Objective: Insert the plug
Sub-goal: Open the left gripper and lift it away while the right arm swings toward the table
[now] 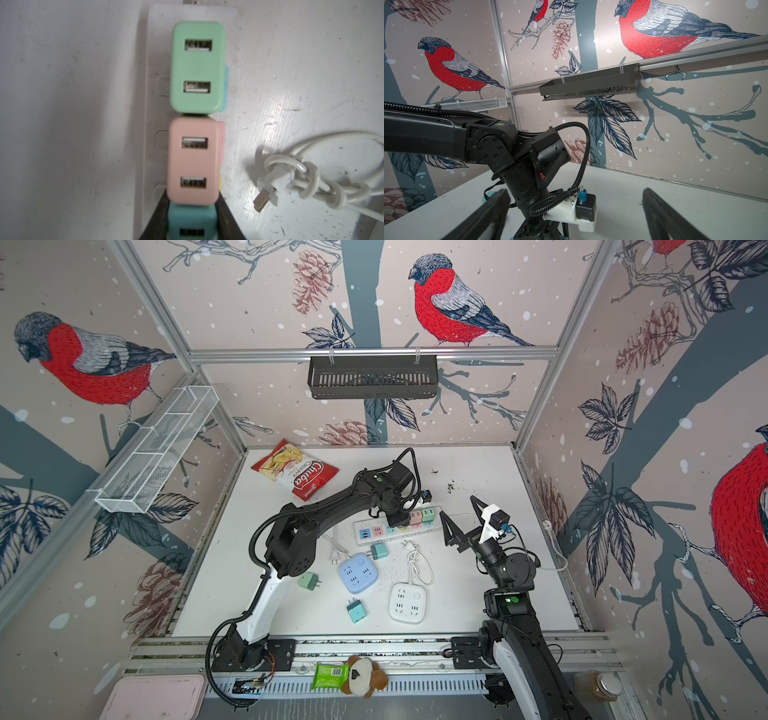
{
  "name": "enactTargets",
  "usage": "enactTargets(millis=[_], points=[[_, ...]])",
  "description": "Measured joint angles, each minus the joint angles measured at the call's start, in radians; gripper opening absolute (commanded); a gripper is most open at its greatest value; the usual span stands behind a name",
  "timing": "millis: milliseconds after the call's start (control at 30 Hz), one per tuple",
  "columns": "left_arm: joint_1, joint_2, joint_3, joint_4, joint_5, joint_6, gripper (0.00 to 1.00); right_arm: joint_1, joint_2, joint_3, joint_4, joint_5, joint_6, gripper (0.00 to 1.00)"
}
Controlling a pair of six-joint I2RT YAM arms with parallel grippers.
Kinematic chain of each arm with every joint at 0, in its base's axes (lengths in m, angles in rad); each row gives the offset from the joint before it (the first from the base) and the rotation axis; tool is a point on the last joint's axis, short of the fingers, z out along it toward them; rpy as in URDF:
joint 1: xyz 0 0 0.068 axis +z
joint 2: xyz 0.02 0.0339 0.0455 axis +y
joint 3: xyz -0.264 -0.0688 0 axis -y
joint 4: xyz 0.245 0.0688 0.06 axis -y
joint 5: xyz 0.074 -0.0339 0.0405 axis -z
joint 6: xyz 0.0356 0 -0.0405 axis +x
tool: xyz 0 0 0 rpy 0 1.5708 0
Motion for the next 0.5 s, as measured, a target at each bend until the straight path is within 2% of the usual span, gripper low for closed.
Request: enactTargets(millis=[33, 67, 233, 500], points=[[0.000, -0.006, -0.008, 0.006, 0.000, -0.003, 0.46, 0.001, 0.000, 0.000, -0.003, 0.005, -0.002, 1.00], [0.000, -0.011, -0.014, 0.012, -0.008, -0.003, 0.98, 0.003, 0.001, 0.000, -0.007, 0.014, -0.002, 1.00], [0.007, -0.048, -0.047, 0.010, -0.070, -0.011, 0.98, 0.006, 0.010, 0.005, -0.027, 0.052, -0.001, 1.00], [0.006, -0.283, 0.021, 0.138, -0.125, -0.044, 0.99, 0.006, 0.040, 0.027, -0.045, 0.115, 0.004, 1.00]])
